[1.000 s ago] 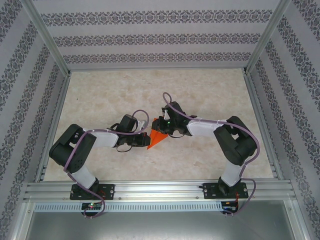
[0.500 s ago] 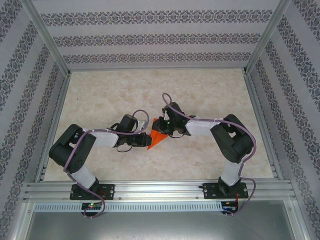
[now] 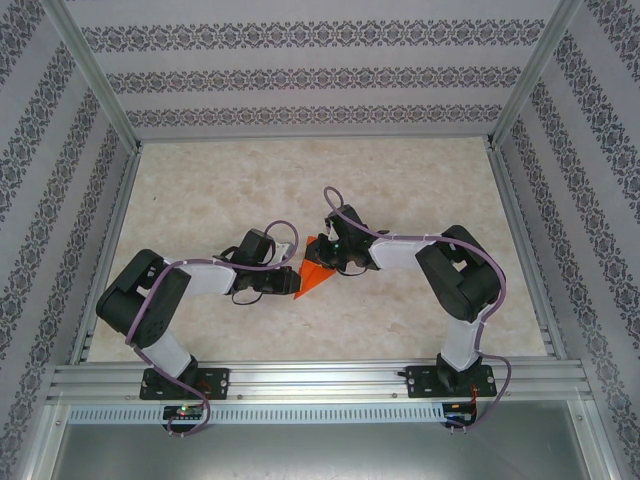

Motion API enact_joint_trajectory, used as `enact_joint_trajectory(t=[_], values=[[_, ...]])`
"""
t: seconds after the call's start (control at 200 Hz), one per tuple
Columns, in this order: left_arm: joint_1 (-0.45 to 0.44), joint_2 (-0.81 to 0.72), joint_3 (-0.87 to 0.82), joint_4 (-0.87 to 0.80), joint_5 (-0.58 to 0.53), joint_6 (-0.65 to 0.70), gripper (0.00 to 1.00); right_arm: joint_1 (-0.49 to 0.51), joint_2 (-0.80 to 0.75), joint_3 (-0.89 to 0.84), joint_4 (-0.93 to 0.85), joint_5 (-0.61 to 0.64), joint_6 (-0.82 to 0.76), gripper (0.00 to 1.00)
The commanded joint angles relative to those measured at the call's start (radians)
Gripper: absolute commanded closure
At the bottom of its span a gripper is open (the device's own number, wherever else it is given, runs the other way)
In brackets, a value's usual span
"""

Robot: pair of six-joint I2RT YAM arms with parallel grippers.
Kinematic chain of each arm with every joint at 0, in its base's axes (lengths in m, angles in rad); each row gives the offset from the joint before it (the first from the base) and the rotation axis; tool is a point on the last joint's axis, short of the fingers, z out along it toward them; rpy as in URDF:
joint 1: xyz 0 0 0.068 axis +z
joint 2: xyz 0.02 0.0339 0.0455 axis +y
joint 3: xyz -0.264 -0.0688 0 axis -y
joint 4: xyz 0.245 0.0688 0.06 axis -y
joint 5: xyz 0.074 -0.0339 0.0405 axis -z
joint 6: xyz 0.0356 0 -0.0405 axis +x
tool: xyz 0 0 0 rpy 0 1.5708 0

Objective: Fold a paper plane with a square sheet of paper (pick it up from the middle)
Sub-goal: Fourth fold the wing at the center of the table.

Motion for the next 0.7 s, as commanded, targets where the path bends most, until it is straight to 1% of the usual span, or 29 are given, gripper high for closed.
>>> enact_joint_trajectory(t=[0.0, 0.205, 0.335, 0.694], values=[[0.015, -0.026, 0.005, -0.046, -0.040, 0.026, 0.87, -0.011, 0.014, 0.027, 0.028, 0.003, 0.008, 0.81], [0.016, -0.008, 0.006, -0.013, -0.011, -0.006, 0.94, -0.013, 0.017, 0.033, 0.027, -0.003, 0.004, 0.81], [0.020, 0.012, 0.006, -0.001, -0.001, -0.027, 0.96, -0.016, 0.020, 0.030, 0.024, 0.008, 0.004, 0.81], [0.054, 0.046, -0.002, 0.070, 0.117, -0.104, 0.97, -0.029, 0.059, 0.051, 0.023, -0.001, -0.005, 0.80]])
